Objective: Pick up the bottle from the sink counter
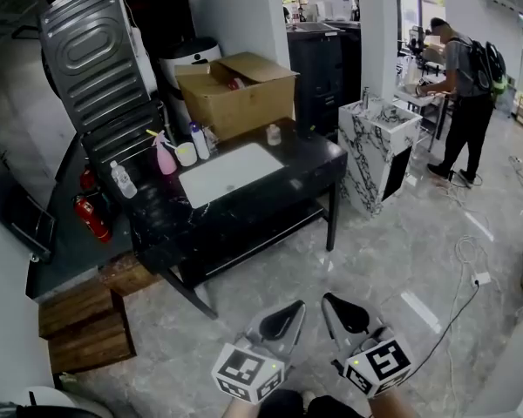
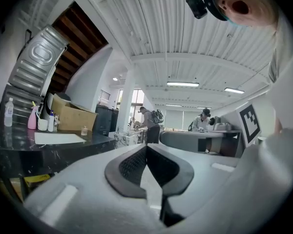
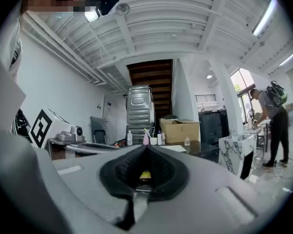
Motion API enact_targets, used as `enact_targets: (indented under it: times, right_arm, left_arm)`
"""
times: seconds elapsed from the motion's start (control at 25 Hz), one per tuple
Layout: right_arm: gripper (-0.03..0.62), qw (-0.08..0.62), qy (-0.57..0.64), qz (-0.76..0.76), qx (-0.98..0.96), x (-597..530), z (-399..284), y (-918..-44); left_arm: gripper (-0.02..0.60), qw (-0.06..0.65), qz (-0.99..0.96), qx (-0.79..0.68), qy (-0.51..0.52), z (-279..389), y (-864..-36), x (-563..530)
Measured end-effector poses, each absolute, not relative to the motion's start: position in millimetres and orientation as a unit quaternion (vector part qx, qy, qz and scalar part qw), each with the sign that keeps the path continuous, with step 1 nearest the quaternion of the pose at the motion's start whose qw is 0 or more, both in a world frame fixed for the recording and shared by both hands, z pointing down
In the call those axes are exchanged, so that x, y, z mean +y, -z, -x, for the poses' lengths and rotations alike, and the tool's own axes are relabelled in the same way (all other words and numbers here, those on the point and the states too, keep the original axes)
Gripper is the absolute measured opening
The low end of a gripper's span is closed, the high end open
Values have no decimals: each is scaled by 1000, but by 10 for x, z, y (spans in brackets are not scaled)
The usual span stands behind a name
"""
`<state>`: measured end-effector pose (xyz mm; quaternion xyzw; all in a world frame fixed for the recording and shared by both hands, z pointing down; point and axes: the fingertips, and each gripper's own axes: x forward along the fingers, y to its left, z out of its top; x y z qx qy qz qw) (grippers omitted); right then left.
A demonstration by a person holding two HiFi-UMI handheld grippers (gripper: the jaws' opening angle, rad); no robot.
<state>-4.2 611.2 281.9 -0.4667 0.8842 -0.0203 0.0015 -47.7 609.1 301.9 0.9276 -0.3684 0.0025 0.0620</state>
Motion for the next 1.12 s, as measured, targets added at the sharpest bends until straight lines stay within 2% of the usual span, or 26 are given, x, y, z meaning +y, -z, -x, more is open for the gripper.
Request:
enact_targets:
  times: [0.2,0.52,0.8,1.12]
  right_arm:
    - [2,50,55,456,887,6064,-14,-2834]
    - [2,78,62,463,881,5558,-55,-2770]
    - [2,51,29,494,867,4671,7,-2740]
    - [2,52,24,516,855,3608,195,-2704]
  left_arm:
    - [6,70,-928,-366,-1,416,-3100,6075]
    - [6,79,-926,-369,19,472,-3123,5548]
    - [6,69,-932,-355,30,582,-3029,4637]
    - [6,57,-944,-325,29,721,-2916,3551]
